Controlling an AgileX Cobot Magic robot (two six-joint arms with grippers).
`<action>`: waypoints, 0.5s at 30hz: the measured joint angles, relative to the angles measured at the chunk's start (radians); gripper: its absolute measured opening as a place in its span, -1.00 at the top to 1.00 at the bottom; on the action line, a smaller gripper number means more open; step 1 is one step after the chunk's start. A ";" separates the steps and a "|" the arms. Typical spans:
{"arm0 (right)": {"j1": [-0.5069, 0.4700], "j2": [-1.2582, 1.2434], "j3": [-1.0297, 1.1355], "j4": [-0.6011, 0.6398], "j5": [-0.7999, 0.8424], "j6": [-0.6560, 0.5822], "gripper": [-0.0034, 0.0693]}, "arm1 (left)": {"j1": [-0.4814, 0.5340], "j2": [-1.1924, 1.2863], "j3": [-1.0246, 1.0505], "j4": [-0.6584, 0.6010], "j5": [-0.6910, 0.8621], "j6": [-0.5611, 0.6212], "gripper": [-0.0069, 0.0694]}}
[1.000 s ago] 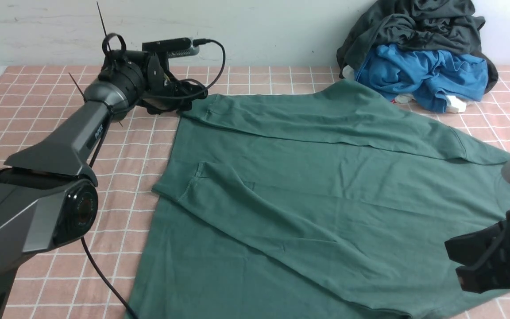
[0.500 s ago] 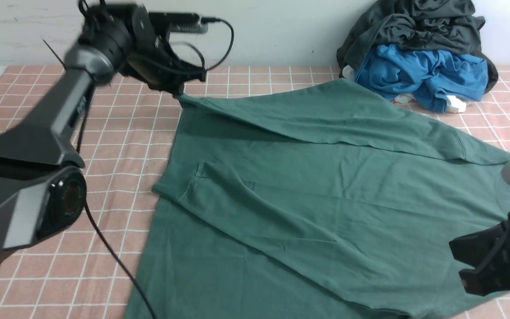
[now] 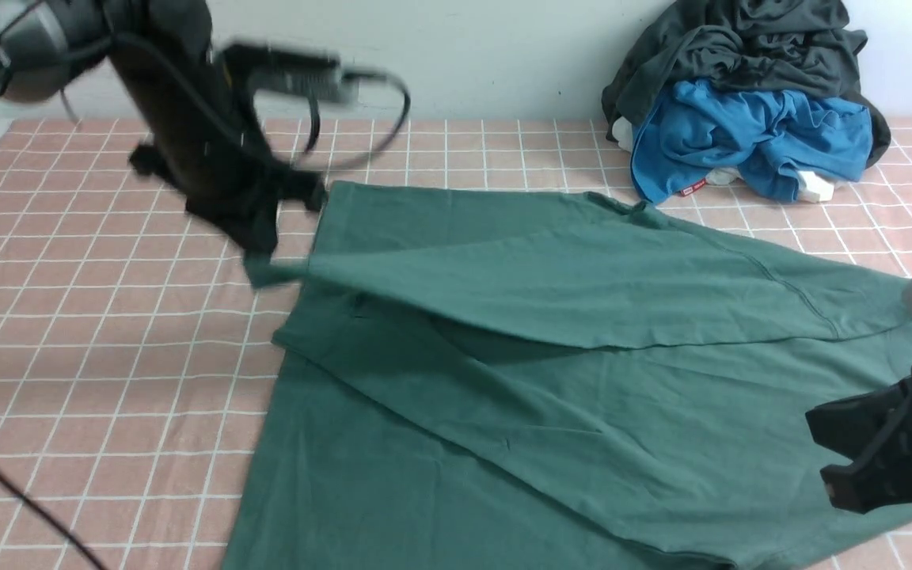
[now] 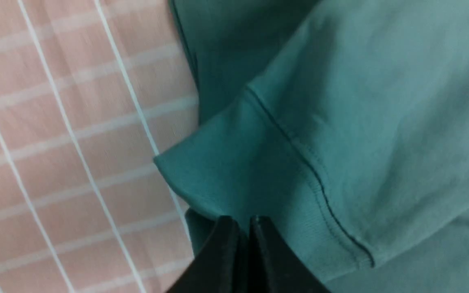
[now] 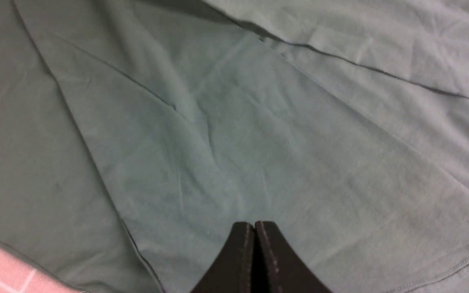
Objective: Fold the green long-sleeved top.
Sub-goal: Use the left arm to drag and drop the cuff onto the cuff closest to the left arm
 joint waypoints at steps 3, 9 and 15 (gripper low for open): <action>0.000 0.000 0.000 0.028 0.000 0.000 0.94 | -0.014 -0.067 0.174 0.031 -0.064 -0.005 0.79; 0.000 0.000 0.000 0.066 0.025 0.000 0.94 | -0.064 -0.150 0.324 0.087 -0.113 -0.001 0.49; 0.000 0.000 0.000 0.068 0.067 0.000 0.94 | -0.150 -0.244 0.411 0.098 -0.120 0.009 -0.07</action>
